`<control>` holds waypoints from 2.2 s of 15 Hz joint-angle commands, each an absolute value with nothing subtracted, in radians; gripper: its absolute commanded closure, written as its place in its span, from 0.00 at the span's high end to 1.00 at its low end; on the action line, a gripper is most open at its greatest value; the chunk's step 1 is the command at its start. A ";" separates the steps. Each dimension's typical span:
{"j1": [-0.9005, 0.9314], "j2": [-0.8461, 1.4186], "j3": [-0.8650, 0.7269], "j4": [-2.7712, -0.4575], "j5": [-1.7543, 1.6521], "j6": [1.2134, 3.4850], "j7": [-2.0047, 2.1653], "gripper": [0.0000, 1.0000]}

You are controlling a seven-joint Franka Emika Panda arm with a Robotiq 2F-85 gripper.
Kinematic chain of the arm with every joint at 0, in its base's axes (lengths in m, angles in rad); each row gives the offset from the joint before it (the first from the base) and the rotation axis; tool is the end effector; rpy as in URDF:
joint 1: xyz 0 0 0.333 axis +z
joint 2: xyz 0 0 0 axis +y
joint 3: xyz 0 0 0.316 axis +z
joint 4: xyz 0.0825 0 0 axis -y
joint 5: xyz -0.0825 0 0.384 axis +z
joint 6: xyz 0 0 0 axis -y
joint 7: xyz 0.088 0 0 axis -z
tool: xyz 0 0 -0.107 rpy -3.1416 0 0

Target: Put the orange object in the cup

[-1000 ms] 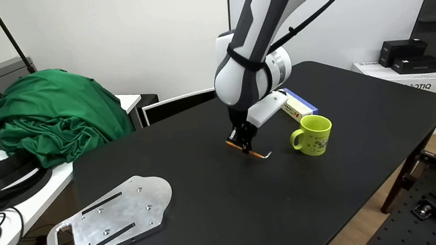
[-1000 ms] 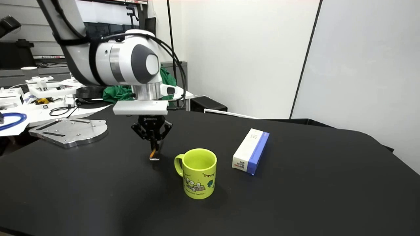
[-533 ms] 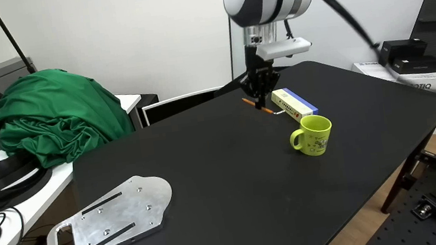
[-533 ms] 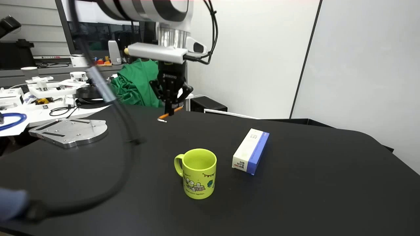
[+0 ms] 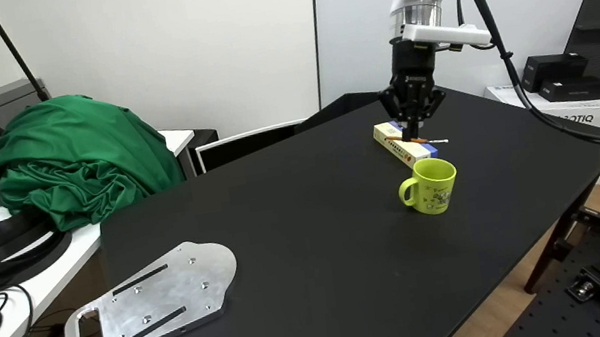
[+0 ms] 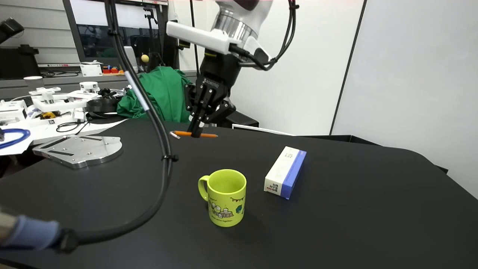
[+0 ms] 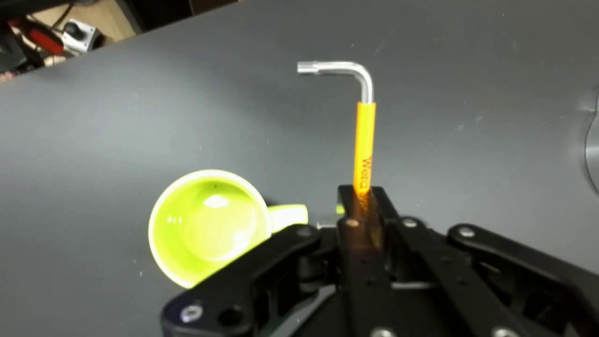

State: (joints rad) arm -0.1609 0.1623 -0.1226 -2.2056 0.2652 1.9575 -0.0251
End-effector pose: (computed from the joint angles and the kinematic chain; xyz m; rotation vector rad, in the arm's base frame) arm 0.4843 -0.1233 0.2831 -2.7721 0.5797 0.5318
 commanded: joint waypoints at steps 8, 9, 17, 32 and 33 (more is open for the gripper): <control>-0.284 0.279 -0.222 -2.205 0.489 1.719 0.048 0.02; -0.294 0.290 -0.230 -2.206 0.514 1.711 0.058 0.02; -0.354 0.365 -0.291 -2.202 0.642 1.736 0.099 0.02; -0.355 0.351 -0.304 -2.208 0.643 1.799 0.092 0.80; -0.341 0.325 -0.300 -2.216 0.635 1.815 0.090 0.87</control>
State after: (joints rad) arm -0.3701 0.3931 -0.3107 -2.2071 0.6504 1.8049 0.0571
